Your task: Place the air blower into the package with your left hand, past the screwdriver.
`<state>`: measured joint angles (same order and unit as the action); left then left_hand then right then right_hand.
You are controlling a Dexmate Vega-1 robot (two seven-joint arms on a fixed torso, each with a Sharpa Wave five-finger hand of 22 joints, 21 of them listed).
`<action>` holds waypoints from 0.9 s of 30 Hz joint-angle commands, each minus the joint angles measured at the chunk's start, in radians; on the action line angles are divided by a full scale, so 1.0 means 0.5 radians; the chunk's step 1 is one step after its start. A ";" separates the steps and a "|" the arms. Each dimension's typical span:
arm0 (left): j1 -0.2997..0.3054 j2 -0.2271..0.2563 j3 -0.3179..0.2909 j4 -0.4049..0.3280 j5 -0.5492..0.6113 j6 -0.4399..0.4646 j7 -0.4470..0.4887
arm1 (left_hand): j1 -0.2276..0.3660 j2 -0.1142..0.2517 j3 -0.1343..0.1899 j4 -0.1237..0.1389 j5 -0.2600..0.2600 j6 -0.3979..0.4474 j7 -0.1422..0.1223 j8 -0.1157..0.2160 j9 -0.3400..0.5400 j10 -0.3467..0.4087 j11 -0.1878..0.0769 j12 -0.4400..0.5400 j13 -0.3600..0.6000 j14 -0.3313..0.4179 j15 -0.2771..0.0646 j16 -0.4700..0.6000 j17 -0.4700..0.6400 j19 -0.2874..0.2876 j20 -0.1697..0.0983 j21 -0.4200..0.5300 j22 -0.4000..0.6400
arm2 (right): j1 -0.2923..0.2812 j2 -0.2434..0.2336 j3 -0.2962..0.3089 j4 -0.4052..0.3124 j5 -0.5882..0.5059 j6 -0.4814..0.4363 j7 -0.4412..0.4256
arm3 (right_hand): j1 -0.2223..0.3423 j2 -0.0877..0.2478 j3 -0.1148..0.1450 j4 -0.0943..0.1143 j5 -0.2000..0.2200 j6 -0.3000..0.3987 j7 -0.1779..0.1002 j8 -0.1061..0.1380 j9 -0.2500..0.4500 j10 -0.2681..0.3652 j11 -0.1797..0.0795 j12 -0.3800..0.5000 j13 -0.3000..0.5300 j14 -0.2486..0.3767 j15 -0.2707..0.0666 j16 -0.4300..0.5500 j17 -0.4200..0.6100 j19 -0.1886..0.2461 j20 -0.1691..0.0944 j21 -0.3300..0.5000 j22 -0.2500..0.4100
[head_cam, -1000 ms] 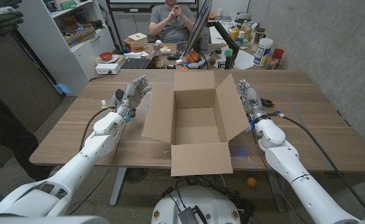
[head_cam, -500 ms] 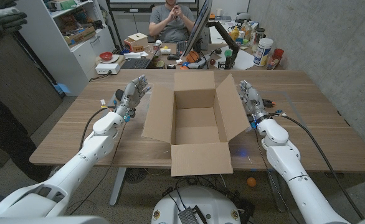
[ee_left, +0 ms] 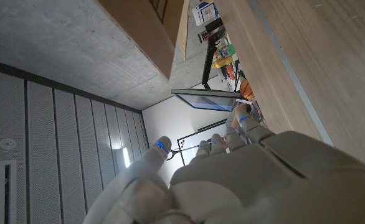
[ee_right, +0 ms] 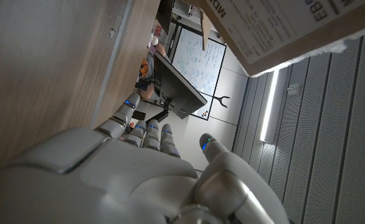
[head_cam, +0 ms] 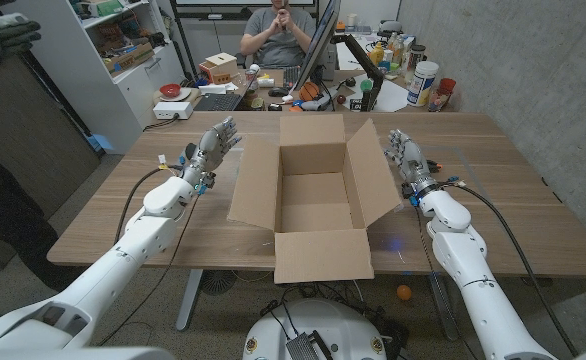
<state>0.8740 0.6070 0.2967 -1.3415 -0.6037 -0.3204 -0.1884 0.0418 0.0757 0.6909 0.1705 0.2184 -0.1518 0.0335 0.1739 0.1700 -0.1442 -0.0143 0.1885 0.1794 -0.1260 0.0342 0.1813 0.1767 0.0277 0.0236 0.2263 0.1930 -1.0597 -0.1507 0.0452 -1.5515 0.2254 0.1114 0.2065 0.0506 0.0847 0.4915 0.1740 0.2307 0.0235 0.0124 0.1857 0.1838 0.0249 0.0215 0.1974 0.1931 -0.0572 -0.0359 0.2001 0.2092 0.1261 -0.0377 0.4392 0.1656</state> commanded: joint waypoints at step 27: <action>0.001 0.424 -0.154 0.040 0.348 -0.230 -0.143 | 0.084 0.176 0.033 -0.083 0.019 0.089 -0.054 0.034 0.015 0.112 -0.002 0.049 0.014 0.119 0.013 0.013 -0.010 0.003 0.076 0.007 0.005 | -0.085 0.126 0.112 -0.125 -0.111 -0.005 0.034 | -0.025 0.159 0.010 -0.006 -0.001 0.014 0.004 0.013 0.005 0.013 0.014 0.007 0.003 -0.014 -0.025 0.011 -0.001 0.034 -0.094 -0.037 0.003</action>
<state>0.8989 0.7449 0.2377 -1.3492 -0.4856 -0.4179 -0.2462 0.0706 0.0964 0.7046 0.1321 0.2224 -0.1104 0.0105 0.1888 0.1749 -0.0932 -0.0178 0.2074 0.1842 -0.0672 0.0419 0.1853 0.1722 0.0277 0.0558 0.2263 0.1929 -1.0956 -0.0992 0.0976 -1.6038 0.1885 0.1151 0.2327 0.0480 0.0873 0.4914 0.1739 0.2307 0.0234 0.0125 0.1857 0.1837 0.0249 0.0215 0.1974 0.1929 -0.0572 -0.0359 0.2001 0.2093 0.1387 -0.0392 0.4215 0.1654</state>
